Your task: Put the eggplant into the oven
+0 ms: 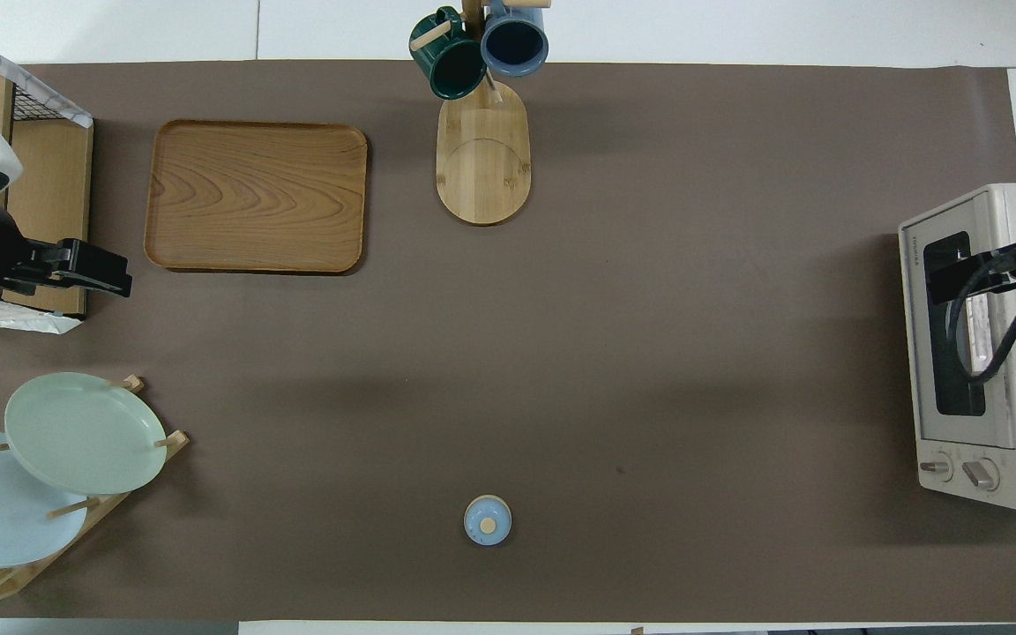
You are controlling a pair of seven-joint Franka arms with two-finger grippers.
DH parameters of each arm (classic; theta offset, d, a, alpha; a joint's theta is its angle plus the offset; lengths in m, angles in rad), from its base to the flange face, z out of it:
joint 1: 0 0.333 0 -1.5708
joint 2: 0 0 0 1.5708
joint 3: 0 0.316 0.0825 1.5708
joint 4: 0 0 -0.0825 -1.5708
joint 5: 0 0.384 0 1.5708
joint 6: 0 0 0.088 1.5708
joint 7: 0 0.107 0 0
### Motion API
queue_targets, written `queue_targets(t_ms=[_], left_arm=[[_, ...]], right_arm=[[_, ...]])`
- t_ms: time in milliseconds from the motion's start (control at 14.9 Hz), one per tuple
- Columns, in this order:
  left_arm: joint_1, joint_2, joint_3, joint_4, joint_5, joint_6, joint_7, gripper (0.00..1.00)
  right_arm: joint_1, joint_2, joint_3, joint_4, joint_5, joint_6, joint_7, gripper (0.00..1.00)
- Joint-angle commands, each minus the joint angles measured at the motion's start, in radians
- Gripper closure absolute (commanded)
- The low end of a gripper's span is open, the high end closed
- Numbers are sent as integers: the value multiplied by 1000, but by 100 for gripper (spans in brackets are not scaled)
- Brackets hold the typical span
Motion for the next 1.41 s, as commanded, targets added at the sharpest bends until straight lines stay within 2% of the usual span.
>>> queue_targets(t_ms=[0, 268, 469, 1339], left_arm=[[10, -11, -5, -1, 13, -12, 8, 0], [10, -13, -5, -1, 13, -12, 8, 0], [10, -11, -5, -1, 13, -12, 8, 0], [10, -11, -5, 1, 13, -12, 8, 0]], right_arm=[[15, -18, 0, -19, 45, -30, 51, 0], [35, -8, -14, -5, 38, -26, 92, 0], [58, -32, -26, -28, 42, -23, 137, 0], [58, -41, -31, -39, 44, -9, 141, 0]])
